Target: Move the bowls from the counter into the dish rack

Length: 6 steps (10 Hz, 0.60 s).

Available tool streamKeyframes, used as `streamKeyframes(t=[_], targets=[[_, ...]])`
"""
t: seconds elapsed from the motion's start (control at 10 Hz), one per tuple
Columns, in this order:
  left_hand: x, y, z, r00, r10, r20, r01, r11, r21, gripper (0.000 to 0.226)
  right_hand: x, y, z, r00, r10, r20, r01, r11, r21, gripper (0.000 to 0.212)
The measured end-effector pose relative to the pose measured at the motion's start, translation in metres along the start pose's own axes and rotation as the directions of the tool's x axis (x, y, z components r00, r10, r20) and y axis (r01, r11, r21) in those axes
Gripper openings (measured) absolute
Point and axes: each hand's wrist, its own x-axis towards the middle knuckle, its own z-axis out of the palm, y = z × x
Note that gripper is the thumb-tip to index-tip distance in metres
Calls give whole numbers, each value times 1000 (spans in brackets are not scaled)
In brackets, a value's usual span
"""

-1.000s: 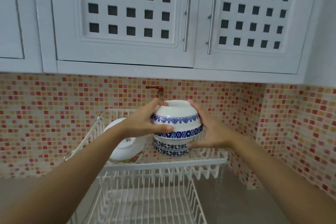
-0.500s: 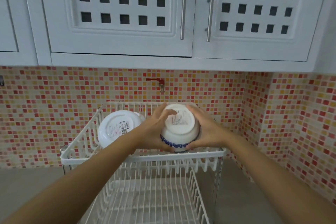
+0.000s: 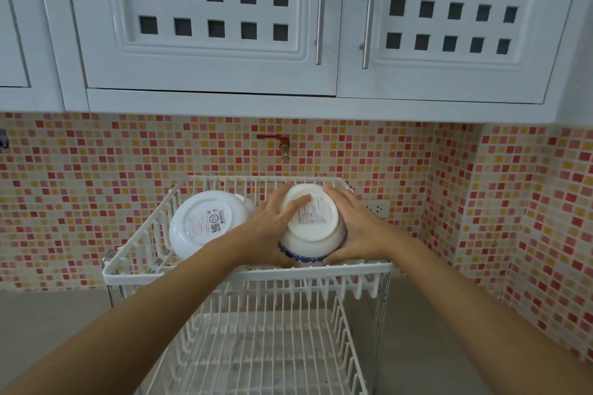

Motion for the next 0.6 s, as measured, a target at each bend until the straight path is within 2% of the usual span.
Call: streamKeyframes(t=[0.5, 0.6], targets=[[-2, 7, -4, 991, -99, 88, 105, 993, -59, 112, 2, 7, 5, 1000, 0, 7, 0, 1000, 7, 133], [-8, 14, -11, 987, -129, 97, 139, 984, -108, 109, -5, 5, 0, 999, 25, 45, -28, 997, 67, 136]])
